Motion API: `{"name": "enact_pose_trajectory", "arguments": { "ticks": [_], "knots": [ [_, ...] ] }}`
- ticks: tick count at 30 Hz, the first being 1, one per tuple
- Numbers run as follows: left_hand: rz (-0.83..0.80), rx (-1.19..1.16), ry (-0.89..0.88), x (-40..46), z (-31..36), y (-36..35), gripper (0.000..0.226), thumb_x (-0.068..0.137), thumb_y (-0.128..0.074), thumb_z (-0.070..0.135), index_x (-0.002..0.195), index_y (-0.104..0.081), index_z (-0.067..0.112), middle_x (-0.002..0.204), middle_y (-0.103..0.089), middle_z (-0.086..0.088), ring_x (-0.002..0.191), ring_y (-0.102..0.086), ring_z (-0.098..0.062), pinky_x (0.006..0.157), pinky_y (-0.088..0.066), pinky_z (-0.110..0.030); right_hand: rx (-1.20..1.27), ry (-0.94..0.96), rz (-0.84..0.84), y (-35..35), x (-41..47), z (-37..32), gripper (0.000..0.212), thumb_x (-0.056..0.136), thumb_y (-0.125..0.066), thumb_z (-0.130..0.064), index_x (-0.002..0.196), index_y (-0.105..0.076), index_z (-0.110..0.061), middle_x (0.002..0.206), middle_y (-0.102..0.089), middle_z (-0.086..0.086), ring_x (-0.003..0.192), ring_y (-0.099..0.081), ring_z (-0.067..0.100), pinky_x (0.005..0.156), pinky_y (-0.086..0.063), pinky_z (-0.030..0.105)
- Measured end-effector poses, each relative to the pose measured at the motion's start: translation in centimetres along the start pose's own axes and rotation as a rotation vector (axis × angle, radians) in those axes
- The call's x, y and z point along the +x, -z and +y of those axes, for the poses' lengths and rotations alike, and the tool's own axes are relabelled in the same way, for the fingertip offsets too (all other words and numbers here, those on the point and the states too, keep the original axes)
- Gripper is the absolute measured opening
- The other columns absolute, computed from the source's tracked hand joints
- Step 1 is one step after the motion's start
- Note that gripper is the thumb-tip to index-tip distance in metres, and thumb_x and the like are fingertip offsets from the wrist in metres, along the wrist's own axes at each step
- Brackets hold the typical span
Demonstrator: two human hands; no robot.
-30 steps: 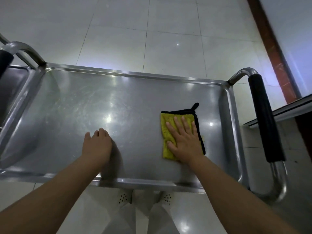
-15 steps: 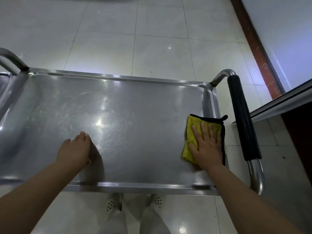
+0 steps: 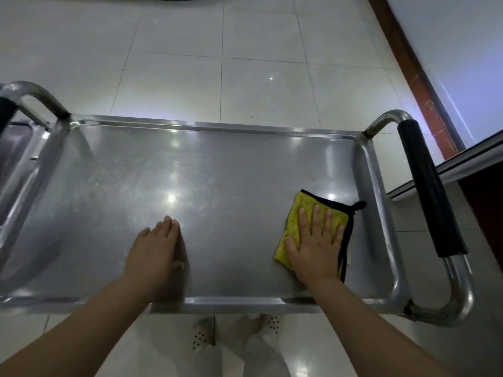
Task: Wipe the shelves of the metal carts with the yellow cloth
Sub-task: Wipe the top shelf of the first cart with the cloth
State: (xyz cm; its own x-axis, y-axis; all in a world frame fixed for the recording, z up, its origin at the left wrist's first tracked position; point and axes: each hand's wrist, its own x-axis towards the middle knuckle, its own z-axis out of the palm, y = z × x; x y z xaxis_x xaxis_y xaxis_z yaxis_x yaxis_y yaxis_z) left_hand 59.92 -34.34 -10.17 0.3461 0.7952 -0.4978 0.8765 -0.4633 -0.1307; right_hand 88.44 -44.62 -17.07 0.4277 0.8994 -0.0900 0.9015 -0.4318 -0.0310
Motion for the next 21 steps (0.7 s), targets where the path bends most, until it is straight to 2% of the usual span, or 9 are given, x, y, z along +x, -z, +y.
{"name": "enact_pose_trajectory", "arguments": {
  "ticks": [5, 10, 13, 21],
  "knots": [
    [0.037, -0.088, -0.049, -0.1, -1.6, -1.1, 0.09, 0.089, -0.055, 0.048, 0.152, -0.002, 0.012, 0.16, 0.0, -0.01, 0.146, -0.009, -0.023, 0.117, -0.009, -0.033, -0.009, 0.056, 0.02, -0.6, -0.3, -5.8, 0.072, 0.087, -0.031, -0.055, 0.15, -0.028, -0.02, 0.156, -0.026, 0.014, 0.144, -0.011, 0.034, 0.114, 0.0, 0.053],
    [0.076, -0.129, -0.077, -2.4, -2.9, -1.9, 0.085, 0.091, -0.056, 0.041, 0.152, -0.005, 0.012, 0.16, -0.003, -0.008, 0.146, -0.009, -0.022, 0.117, -0.003, -0.033, -0.018, 0.036, -0.047, -0.4, -0.6, -7.9, 0.075, 0.082, -0.008, -0.062, 0.15, 0.0, -0.03, 0.161, 0.002, 0.006, 0.147, 0.012, 0.027, 0.114, 0.017, 0.048],
    [0.068, -0.13, -0.057, -4.0, -3.8, -3.1, 0.084, 0.09, -0.059, 0.039, 0.152, -0.009, 0.012, 0.159, -0.009, -0.006, 0.144, -0.015, -0.021, 0.118, -0.004, -0.034, -0.023, 0.018, -0.067, -0.1, -0.7, -8.5, 0.08, 0.079, -0.002, -0.063, 0.152, 0.0, -0.031, 0.161, 0.007, 0.004, 0.147, 0.015, 0.026, 0.114, 0.017, 0.047],
    [0.018, -0.188, -0.085, -4.2, -5.5, -4.7, 0.089, 0.089, -0.06, 0.038, 0.152, -0.002, 0.014, 0.16, 0.002, -0.004, 0.147, -0.007, -0.02, 0.117, -0.004, -0.032, 0.001, 0.007, -0.084, 0.2, -1.1, -12.8, 0.085, 0.075, 0.001, -0.063, 0.153, 0.0, -0.029, 0.162, 0.008, 0.005, 0.147, 0.015, 0.029, 0.114, 0.015, 0.05]
  ]
}}
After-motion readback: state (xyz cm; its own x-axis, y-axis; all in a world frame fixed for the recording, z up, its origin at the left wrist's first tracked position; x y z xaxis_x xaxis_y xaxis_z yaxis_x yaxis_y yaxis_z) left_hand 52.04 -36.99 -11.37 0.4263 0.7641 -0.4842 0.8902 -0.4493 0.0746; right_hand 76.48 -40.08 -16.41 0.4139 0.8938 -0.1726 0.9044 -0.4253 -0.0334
